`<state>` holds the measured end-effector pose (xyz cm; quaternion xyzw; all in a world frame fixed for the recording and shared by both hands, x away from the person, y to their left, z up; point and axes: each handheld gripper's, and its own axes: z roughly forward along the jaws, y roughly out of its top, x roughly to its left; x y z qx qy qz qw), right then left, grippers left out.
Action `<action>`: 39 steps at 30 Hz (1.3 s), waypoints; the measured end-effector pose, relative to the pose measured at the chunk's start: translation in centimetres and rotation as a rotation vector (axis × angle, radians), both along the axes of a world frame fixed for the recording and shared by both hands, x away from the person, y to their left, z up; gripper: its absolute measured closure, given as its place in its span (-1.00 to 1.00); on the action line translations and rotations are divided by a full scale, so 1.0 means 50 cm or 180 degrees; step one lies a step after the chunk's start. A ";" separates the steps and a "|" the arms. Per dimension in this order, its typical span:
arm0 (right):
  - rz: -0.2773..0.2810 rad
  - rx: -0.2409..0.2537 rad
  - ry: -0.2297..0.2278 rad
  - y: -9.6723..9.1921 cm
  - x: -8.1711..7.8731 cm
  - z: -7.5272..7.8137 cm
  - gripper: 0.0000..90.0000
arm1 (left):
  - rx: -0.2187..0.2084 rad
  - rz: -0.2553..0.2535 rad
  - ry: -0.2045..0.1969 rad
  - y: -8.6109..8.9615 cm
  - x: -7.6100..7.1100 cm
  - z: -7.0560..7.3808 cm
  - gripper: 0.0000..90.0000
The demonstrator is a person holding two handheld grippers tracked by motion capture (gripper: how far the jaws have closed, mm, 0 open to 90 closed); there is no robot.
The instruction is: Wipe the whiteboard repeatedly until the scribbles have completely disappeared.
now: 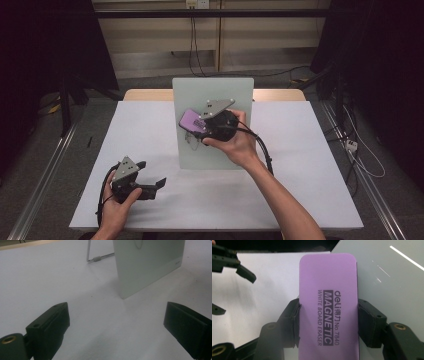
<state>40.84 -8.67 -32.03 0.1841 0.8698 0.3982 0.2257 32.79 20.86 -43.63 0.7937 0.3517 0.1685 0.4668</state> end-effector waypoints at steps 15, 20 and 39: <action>0.0126 -0.0148 0.0158 0.030 -0.014 -0.055 -0.07 | -0.0010 0.0001 0.0032 -0.003 0.000 -0.002 -0.85; 0.0169 -0.0131 0.0252 0.033 -0.015 -0.071 -0.07 | 0.0016 0.0036 0.0025 -0.001 0.001 -0.002 -0.85; 0.0093 -0.0113 0.0106 0.032 0.000 -0.019 -0.07 | -0.0004 0.0024 0.0030 0.000 0.000 -0.002 -0.85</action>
